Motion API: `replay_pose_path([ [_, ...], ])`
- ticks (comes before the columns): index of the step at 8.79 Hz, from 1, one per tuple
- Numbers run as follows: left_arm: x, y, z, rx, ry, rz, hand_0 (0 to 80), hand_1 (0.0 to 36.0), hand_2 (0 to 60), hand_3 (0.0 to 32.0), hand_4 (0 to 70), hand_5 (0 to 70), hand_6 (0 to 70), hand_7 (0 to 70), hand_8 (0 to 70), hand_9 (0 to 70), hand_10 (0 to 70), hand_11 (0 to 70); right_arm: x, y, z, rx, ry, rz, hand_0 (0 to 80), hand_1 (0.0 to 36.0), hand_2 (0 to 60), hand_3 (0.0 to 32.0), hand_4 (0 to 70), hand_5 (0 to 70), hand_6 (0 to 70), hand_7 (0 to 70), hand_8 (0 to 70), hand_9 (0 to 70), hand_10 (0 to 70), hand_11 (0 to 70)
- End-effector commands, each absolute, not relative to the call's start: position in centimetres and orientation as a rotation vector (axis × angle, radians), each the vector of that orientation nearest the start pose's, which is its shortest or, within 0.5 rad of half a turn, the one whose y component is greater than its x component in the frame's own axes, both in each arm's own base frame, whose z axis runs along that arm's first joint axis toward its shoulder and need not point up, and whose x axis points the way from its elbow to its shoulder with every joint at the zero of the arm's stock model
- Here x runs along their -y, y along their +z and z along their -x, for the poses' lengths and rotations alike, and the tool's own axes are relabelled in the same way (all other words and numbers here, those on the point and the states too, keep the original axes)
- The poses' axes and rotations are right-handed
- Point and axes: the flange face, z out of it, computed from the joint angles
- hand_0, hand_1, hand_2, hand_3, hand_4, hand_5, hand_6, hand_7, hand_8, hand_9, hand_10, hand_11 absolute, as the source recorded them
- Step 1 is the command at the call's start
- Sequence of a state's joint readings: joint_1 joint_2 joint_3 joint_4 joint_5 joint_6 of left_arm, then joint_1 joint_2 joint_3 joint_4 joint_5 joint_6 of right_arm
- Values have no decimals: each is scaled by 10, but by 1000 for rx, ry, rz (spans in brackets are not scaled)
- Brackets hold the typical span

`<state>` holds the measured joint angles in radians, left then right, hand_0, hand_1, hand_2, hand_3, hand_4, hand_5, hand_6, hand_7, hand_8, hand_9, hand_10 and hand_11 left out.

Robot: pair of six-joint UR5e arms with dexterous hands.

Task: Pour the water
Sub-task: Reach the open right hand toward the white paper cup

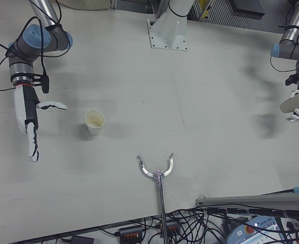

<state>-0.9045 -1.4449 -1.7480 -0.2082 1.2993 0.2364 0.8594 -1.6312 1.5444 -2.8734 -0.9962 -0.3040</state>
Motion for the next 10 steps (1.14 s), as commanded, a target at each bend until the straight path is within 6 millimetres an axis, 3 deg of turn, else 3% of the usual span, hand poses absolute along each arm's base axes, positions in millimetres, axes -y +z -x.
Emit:
replay_pose_path([
  [1,458,637,-156,-2230,-1682,244,466,217,547,0,250,515,246,385,180,281,179,270,455,694,182,-2686,-2237,70,287,116,218,0,0,0,0,0,0,0,0,0],
  [4,454,642,-151,-2221,-1693,239,463,214,541,0,241,494,233,371,173,272,175,265,454,689,193,-2761,-2242,168,357,135,221,0,0,0,0,0,0,0,0,0],
  [7,451,645,-150,-2215,-1696,239,461,208,533,0,237,477,229,363,171,269,177,268,449,688,212,-2816,-2253,202,342,132,224,0,0,0,0,0,0,0,0,0],
  [9,451,648,-150,-2215,-1696,239,459,204,532,0,234,467,226,358,171,270,177,268,471,668,247,-2845,-2199,198,322,128,226,0,0,0,0,0,0,0,0,0],
  [10,449,651,-148,-2217,-1695,241,457,203,529,0,235,466,226,356,171,269,177,267,471,661,261,-2830,-2184,215,339,130,228,0,0,0,0,0,0,0,0,0],
])
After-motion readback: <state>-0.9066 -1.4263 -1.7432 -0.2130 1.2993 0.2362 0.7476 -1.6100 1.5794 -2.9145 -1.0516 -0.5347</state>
